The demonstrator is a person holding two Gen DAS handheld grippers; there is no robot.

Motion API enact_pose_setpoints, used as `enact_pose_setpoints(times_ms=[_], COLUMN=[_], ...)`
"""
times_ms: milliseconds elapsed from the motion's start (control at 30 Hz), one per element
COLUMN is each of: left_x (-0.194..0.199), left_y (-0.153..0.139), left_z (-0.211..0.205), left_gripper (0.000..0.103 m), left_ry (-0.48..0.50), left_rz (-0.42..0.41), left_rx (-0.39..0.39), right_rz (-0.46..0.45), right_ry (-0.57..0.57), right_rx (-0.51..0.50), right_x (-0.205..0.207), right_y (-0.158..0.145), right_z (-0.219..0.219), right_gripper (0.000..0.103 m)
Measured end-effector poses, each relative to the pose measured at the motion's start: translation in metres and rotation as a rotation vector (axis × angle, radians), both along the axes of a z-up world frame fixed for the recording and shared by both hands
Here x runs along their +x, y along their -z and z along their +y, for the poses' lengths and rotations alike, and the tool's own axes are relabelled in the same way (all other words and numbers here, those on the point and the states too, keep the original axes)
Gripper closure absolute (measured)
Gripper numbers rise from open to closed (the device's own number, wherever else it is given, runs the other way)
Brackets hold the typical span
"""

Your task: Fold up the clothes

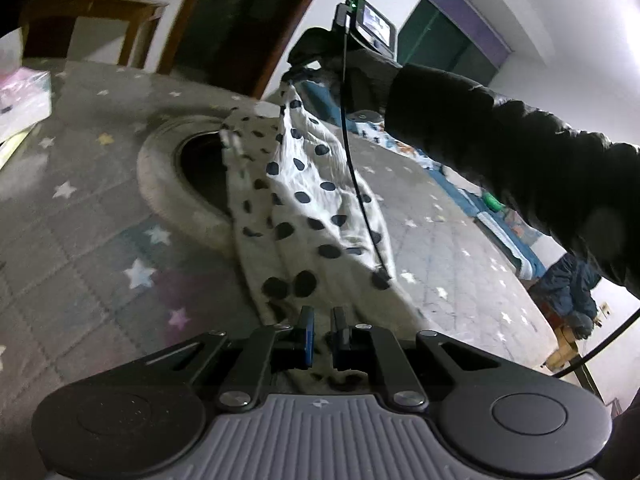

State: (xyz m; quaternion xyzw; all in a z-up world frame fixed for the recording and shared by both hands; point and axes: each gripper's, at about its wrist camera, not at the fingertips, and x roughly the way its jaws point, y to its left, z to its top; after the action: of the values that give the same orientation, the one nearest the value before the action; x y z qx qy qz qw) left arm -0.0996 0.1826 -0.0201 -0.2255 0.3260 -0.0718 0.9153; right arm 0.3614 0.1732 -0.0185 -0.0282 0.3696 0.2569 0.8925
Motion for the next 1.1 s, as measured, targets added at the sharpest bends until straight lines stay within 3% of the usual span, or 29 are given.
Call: enact_pose_setpoints(times_ms=[200, 433, 600, 867, 1100], left_x=[-0.002, 0.006, 0.018, 0.037, 0.055], left_y=[0.001, -0.008, -0.008, -0.002, 0.008], left_z=[0.006, -0.002, -0.014, -0.026, -0.03], left_gripper=[0.094, 0.09, 0.066, 0.065, 0.072], left_ry=[-0.016, -0.007, -0.015, -0.061, -0.107], left_rz=[0.01, -0.021, -0.031, 0.0, 0.045], left_rx=[-0.004, 0.02, 0.04, 0.102, 0.113], right_rz=[0.016, -0.033, -0.055, -0.064, -0.029], right_ry=[-0.105, -0.198, -0.285, -0.392, -0.415], right_rx=[0.01, -0.049, -0.114, -0.247, -0.2], right_x=[-0.011, -0.032, -0.062, -0.117, -0.152], right_y=[0.011, -0.018, -0.033, -0.031, -0.037], right_z=[0.035, 0.016, -0.019, -0.096, -0.157], right_gripper=[0.092, 0.085, 0.075, 0.067, 0.063])
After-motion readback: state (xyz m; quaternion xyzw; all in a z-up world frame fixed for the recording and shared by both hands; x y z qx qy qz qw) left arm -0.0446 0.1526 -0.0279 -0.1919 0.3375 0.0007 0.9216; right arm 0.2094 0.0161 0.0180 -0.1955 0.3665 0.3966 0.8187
